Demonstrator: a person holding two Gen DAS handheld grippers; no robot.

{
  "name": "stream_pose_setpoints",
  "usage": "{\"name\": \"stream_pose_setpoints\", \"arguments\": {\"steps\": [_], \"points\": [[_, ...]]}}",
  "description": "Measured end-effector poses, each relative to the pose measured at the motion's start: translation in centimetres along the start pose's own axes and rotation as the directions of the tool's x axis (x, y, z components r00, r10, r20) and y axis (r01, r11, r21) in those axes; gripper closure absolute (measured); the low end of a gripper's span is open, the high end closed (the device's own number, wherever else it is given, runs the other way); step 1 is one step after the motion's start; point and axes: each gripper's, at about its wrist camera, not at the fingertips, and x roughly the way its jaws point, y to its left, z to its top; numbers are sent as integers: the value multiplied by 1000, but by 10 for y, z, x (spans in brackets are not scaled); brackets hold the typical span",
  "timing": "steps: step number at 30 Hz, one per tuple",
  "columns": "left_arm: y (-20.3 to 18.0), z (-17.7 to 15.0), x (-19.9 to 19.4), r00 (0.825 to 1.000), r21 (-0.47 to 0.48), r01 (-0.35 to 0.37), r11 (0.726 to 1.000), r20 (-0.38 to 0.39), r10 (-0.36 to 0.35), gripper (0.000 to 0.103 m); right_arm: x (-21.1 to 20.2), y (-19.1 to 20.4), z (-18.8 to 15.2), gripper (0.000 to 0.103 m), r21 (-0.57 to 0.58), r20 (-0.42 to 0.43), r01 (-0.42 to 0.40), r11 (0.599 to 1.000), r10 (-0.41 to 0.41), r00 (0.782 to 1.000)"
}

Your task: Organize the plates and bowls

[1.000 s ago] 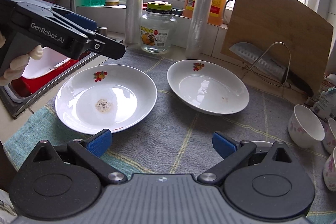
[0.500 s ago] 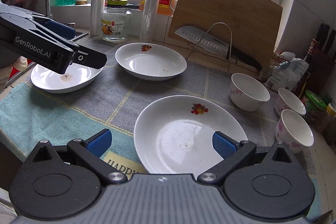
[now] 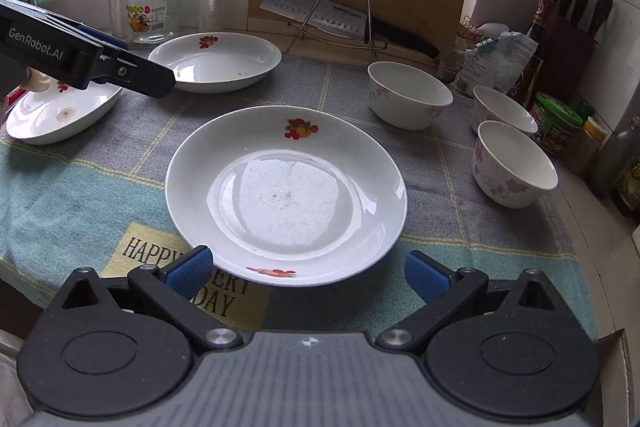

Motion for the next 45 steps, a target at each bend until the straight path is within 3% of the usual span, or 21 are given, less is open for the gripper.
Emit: {"name": "stream_pose_setpoints", "arguments": {"steps": [8,20,28,32,45], "points": [[-4,10,27,996,17,62,998,-62,-61,1,10,-5,-15,0,3,-66,-46,999,46,997],[-22,23,63,983,5,68,998,-173,-66,1,40,-31,-11,0,-47,-51,-209,977,207,977],[-20,26,89,954,-43,123,992,-271,-130,1,41,-33,-15,0,-94,1,-245,965,246,969],[-18,34,104,931,-87,170,982,-313,-189,1,39,-33,-16,0,-91,15,-244,965,247,969],[-21,47,138,889,-76,229,971,-390,-240,1,39,-34,-20,0,-101,50,-251,963,257,965]]}}
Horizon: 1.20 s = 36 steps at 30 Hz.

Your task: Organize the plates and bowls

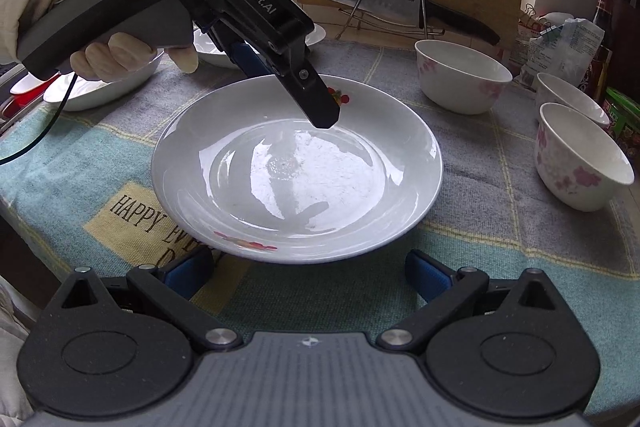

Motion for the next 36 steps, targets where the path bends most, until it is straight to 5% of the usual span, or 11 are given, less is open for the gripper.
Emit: {"name": "stream_pose_setpoints", "arguments": {"steps": [36], "points": [[3,28,18,979,104,116,988,-177,-96,9,11,-2,14,0,-84,-14,-55,995,54,998]]}}
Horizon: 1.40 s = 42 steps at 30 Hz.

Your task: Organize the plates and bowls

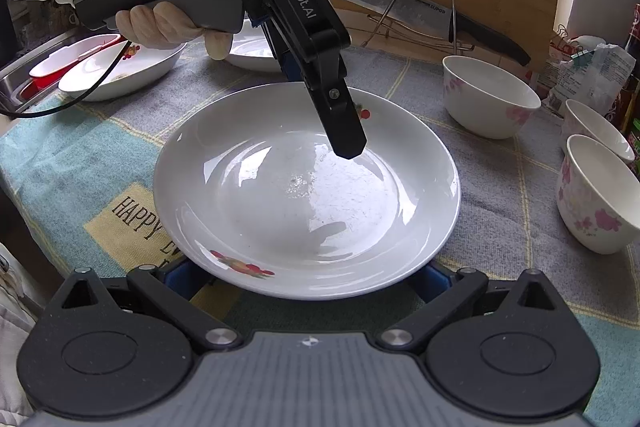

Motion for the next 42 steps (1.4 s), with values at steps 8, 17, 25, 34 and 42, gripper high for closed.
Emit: {"name": "stream_pose_setpoints", "arguments": {"steps": [8,17,25,34,42], "points": [[-5,0,-1,1000,41,-20,999,-8,21,10,1,3,2,0,-12,-10,23,1000,-23,1000],[-6,-1,-9,1000,46,-20,999,9,19,10,-1,1,8,0,-9,-22,14,1000,-14,1000],[-6,-7,-21,999,27,-27,999,33,26,10,-4,2,17,0,-34,-25,-3,999,2,1000],[2,-24,-47,996,-37,-53,998,76,56,10,-4,9,36,0,-86,-25,-60,995,58,998],[18,-50,-75,988,-118,-90,989,116,104,10,6,26,58,0,-155,-25,-124,980,122,992]]}}
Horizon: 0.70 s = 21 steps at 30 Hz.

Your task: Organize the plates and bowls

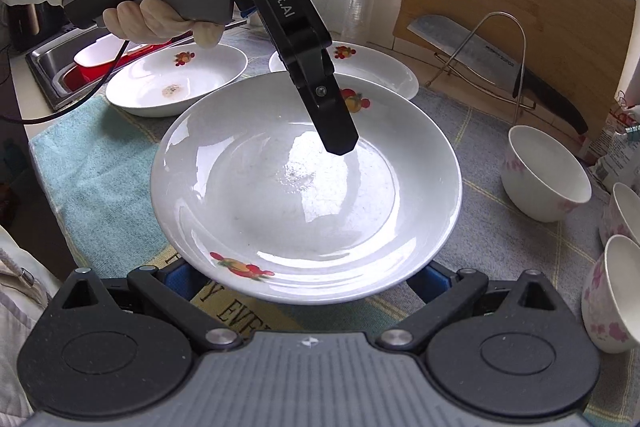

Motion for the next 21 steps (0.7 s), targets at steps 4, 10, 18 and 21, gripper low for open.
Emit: {"name": "stream_pose_setpoints", "arguments": {"steps": [4,10,18,21], "points": [[13,-15,-17,999,-45,-27,999,27,28,10,8,8,13,0,-36,7,-40,999,40,999],[36,-37,-43,995,-111,-62,992,65,70,10,21,27,37,0,-100,18,-89,991,91,996],[68,-65,-74,987,-190,-105,976,104,127,10,44,49,70,0,-160,26,-145,976,151,988],[81,-74,-84,983,-214,-116,970,115,143,10,54,57,82,0,-178,27,-163,970,170,985]]}}
